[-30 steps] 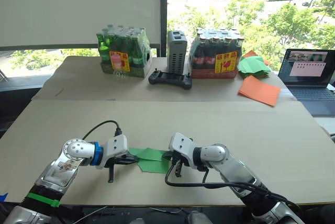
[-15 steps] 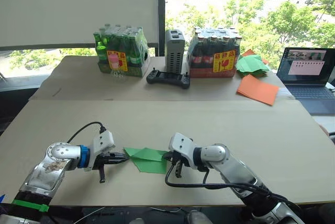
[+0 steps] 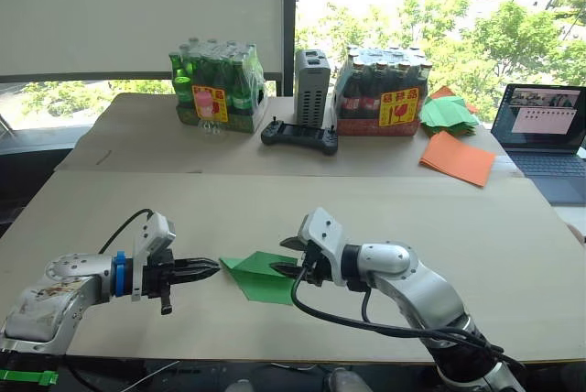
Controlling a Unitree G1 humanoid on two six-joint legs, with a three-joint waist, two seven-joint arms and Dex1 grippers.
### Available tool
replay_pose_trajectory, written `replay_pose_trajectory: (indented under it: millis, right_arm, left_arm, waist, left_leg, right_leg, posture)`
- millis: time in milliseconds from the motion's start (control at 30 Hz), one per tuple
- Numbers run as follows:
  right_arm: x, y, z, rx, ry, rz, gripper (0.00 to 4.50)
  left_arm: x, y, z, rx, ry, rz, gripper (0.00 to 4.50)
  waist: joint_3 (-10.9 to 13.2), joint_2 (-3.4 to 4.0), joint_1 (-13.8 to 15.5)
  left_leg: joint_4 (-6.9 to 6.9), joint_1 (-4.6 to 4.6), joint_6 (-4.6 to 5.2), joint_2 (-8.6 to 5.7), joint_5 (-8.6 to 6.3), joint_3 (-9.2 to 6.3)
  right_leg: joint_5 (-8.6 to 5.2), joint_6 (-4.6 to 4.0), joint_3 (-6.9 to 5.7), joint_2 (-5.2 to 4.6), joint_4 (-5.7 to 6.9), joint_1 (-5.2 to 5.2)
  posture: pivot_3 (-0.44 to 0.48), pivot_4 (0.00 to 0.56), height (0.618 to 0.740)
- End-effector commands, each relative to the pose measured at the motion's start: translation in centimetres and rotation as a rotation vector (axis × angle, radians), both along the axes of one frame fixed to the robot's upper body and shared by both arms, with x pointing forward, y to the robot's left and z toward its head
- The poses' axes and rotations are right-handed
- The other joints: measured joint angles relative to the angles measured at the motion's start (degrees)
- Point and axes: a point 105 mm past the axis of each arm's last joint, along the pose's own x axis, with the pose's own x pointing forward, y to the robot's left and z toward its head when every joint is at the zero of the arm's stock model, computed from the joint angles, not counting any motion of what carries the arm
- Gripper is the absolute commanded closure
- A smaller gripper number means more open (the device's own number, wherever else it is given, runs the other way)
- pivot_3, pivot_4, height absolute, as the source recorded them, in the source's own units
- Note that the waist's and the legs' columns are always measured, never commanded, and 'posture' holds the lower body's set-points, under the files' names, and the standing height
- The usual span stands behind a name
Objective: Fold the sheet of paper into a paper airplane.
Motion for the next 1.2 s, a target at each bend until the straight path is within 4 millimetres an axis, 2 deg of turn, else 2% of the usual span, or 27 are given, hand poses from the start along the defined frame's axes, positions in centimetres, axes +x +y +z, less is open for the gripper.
replay_pose_trajectory:
  millis: [33, 100, 167, 367, 467, 567, 900, 933, 1067, 1167, 1200]
  right_arm:
    - [0.3, -0.5, 1.1, 0.032, -0.005, -0.016, 0.53]
    - [0.8, -0.7, 0.3, 0.013, 0.022, -0.016, 0.00]
    - [1.1, -0.8, -0.6, 0.000, 0.068, -0.001, 0.00]
    - [2.1, -1.1, -1.9, 0.021, 0.172, -0.008, 0.00]
    - [1.9, -0.9, -2.0, 0.057, 0.214, 0.018, 0.00]
    - [1.7, -0.7, -2.5, 0.067, 0.242, 0.034, 0.83]
    - [1.2, -0.2, -3.8, 0.051, 0.244, 0.052, 4.25]
    - [1.1, -0.2, -3.9, 0.044, 0.238, 0.053, 4.45]
    - [1.0, -0.2, -3.6, 0.042, 0.193, 0.055, 4.45]
    - [1.2, -0.2, -2.1, 0.081, 0.127, 0.044, 4.45]
    - [1.5, -0.3, -1.1, 0.101, 0.066, 0.027, 4.48]
  left_arm:
    - [-0.1, 0.0, 1.0, -0.015, -0.039, -0.003, 2.66]
    - [-0.1, -0.3, 1.0, -0.024, -0.039, -0.006, 2.02]
    - [-0.2, -0.6, 0.9, -0.030, -0.033, -0.021, 1.35]
    - [-0.3, -1.0, 1.0, -0.037, -0.030, -0.031, 1.35]
    - [-0.6, -1.5, 1.1, -0.047, -0.025, -0.048, 1.35]
    - [-0.7, -1.6, 1.1, -0.044, -0.029, -0.047, 1.30]
    - [-0.5, -2.2, 2.1, -0.067, -0.050, -0.041, 1.30]
    - [-0.4, -2.2, 2.1, -0.070, -0.050, -0.037, 1.30]
    - [-0.2, -2.6, 2.4, -0.094, -0.048, -0.039, 1.30]
    - [-0.2, -2.7, 2.5, -0.100, -0.047, -0.046, 1.30]
    - [-0.1, -2.8, 2.7, -0.111, -0.053, -0.044, 1.56]
  waist:
    - [0.00, 0.00, -0.02]
    - [0.00, 0.00, -0.10]
    - [0.00, 0.00, -0.17]
    - [0.01, 0.00, -0.20]
    - [0.01, 0.00, -0.13]
    - [0.01, 0.00, -0.17]
    - [0.01, 0.00, -0.16]
    - [0.01, 0.00, -0.14]
    - [0.01, 0.00, -0.13]
    - [0.01, 0.00, -0.17]
    - [0.01, 0.00, -0.19]
  left_leg:
    - [0.00, 0.00, 0.00, 0.00, 0.00, 0.00]
    - [0.00, 0.01, 0.00, 0.00, 0.00, 0.01]
    - [0.00, 0.02, 0.00, 0.00, 0.00, 0.02]
    - [0.00, 0.00, 0.00, 0.00, 0.00, 0.03]
    - [0.00, -0.01, 0.00, 0.00, 0.00, 0.02]
    - [0.00, -0.03, 0.00, 0.00, 0.00, 0.02]
    - [0.00, -0.02, 0.00, 0.00, 0.00, 0.02]
    - [0.00, -0.02, 0.00, 0.00, 0.00, 0.02]
    - [0.00, -0.02, 0.00, -0.01, 0.00, 0.02]
    - [0.00, -0.02, 0.00, 0.00, 0.00, 0.02]
    - [0.00, -0.02, 0.00, 0.00, 0.00, 0.02]
  right_leg:
    - [0.00, 0.00, 0.00, 0.00, 0.00, 0.00]
    - [0.00, 0.00, 0.00, 0.00, 0.00, 0.00]
    - [0.00, -0.01, 0.00, 0.00, 0.01, 0.00]
    - [0.01, -0.02, 0.01, 0.00, 0.00, -0.01]
    - [0.01, -0.02, 0.01, 0.00, 0.00, -0.01]
    - [0.01, -0.02, 0.01, 0.00, -0.01, -0.01]
    - [0.01, -0.02, 0.01, 0.00, 0.00, -0.01]
    - [0.01, -0.02, 0.01, 0.00, 0.00, -0.01]
    - [0.01, -0.01, 0.01, 0.00, 0.00, -0.01]
    - [0.01, -0.01, 0.01, 0.00, -0.01, -0.01]
    - [0.01, -0.01, 0.01, 0.00, 0.00, -0.02]
  posture:
    - [0.000, 0.150, 0.740]
    - [0.000, 0.150, 0.740]
    - [0.000, 0.150, 0.740]
    - [0.000, 0.150, 0.740]
    - [0.000, 0.150, 0.740]
    - [0.000, 0.150, 0.740]
    - [0.000, 0.150, 0.740]
    - [0.000, 0.150, 0.740]
    - [0.000, 0.150, 0.740]
    - [0.000, 0.150, 0.740]
    - [0.000, 0.150, 0.740]
